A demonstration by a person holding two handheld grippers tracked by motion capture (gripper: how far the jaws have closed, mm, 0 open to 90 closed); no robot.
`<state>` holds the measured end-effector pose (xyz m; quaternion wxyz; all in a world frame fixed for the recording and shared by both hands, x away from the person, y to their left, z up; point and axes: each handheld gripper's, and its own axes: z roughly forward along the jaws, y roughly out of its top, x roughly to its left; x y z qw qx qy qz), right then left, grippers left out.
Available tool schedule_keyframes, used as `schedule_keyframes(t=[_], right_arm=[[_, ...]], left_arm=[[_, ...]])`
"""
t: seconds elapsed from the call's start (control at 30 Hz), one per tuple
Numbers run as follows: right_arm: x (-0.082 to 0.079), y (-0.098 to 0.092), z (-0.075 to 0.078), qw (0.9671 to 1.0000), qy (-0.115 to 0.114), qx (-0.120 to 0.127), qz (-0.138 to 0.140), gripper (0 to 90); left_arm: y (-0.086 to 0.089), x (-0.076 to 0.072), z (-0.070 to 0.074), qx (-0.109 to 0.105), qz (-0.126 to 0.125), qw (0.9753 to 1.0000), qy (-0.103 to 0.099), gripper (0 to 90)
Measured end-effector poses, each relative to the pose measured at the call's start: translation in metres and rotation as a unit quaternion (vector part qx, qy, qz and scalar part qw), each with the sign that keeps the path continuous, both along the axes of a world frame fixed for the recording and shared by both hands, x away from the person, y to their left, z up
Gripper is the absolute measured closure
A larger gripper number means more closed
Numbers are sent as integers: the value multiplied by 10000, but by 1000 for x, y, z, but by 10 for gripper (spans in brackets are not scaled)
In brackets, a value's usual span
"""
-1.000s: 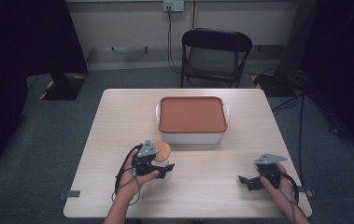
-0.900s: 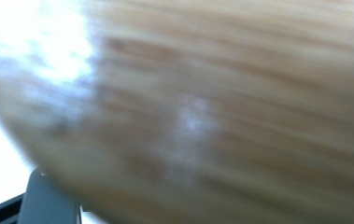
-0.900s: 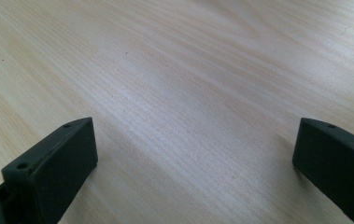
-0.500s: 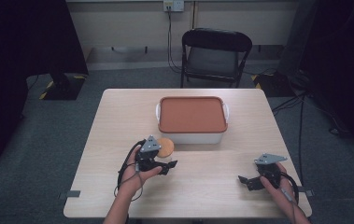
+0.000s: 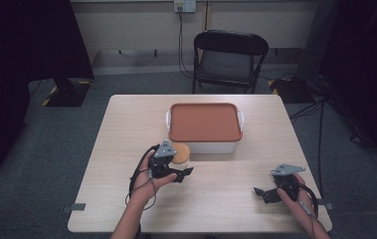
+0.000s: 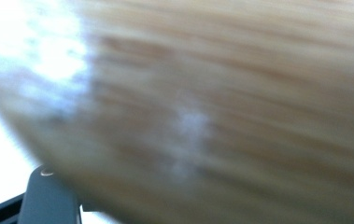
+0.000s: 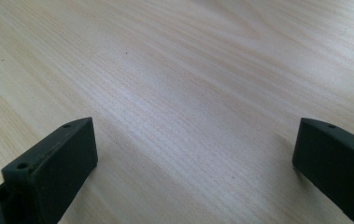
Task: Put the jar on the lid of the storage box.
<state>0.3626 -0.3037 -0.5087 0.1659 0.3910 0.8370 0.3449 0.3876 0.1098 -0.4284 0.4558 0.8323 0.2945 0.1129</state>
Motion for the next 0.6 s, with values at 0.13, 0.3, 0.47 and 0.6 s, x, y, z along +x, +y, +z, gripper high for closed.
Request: schedule_keyframes(t=[0.13,0.3,0.47,0.6], right_arm=[[0,0,0,10000,-1,0,0,0],[0,0,0,10000,0,0,0,0],[0,0,0,10000,0,-1,0,0],[0,0,0,10000,0,0,0,0]], left_arm=[[-3,2,2,2,-17,10000,-7,255],[-6,5,4,-32,11,10000,1,255],[-8,8,6,-1,1,10000,-13,255],[-10,10,8,30,-10,10000,-6,255]])
